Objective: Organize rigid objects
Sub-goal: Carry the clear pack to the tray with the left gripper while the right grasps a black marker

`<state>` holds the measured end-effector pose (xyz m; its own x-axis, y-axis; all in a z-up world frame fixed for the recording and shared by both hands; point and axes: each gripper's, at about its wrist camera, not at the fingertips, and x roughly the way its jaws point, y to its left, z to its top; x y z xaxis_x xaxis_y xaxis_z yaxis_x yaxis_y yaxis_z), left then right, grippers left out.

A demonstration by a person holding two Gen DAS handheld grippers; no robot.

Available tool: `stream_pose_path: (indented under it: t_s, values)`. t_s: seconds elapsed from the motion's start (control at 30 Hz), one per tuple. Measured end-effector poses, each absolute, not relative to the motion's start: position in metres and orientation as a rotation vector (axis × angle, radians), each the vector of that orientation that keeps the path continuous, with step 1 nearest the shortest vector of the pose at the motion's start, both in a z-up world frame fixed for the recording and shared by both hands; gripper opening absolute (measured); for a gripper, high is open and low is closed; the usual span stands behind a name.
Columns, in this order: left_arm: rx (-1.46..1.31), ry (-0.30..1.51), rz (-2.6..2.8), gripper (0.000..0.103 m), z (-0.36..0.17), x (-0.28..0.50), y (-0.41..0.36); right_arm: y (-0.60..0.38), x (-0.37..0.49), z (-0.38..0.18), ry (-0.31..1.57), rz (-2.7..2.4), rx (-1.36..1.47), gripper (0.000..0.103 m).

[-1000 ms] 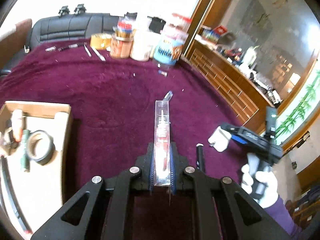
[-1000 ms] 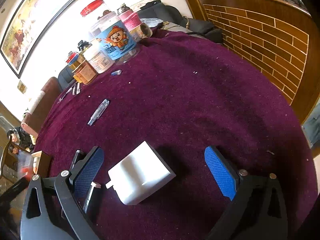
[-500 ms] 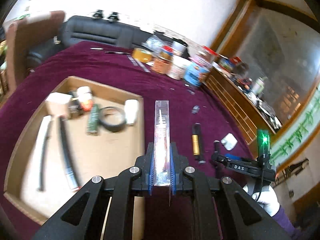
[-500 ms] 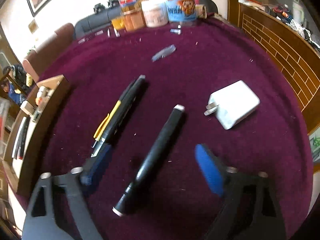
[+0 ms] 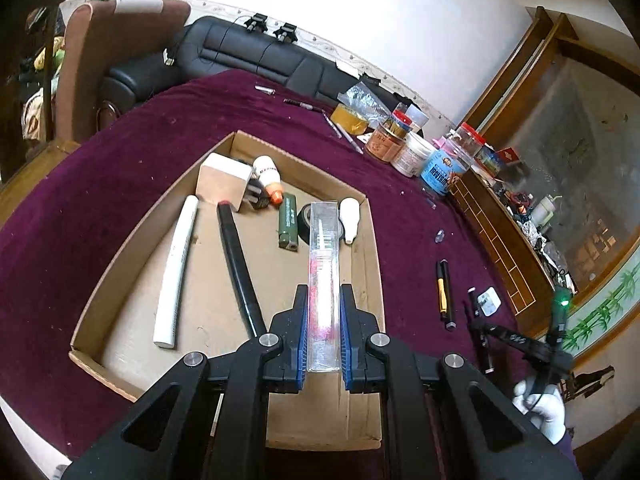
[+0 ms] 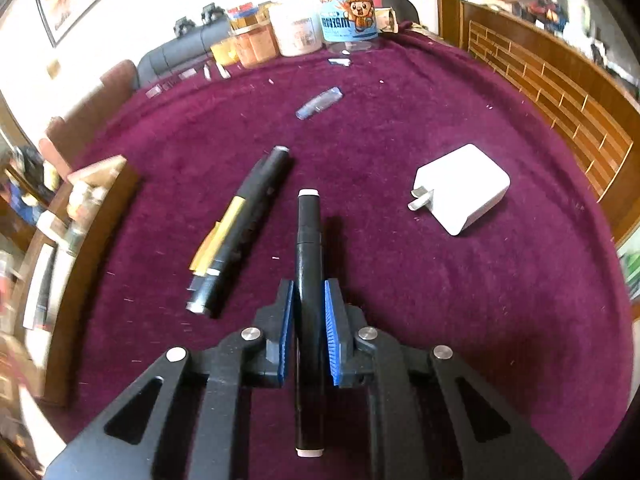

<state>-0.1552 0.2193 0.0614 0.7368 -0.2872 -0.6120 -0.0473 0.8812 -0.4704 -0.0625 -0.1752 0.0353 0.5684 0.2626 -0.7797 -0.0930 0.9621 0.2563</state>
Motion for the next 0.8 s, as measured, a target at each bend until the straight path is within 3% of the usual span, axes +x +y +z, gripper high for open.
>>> stream_pose_path:
  t_s: [0.33,0.63,0.7,0.8]
  values:
    - [-0.470,0.960,-0.106,0.010,0.030,-0.113,0.209,-0.101,-0.066,0.079,0.937,0.495,0.249,0.013]
    - [-0.491,1.032,-0.027,0.011,0.012,-0.084,0.224,0.005,-0.062,0.073,1.053,0.711,0.207,0.013]
    - [-0.506,1.016,0.007,0.012,0.011,-0.083,0.233,0.022,-0.060,0.068,1.081,0.728,0.187,0.013]
    - [-0.566,0.982,-0.024,0.024,0.013,-0.091,0.243,0.047,-0.055,0.056,1.130,0.736,0.152,0.013]
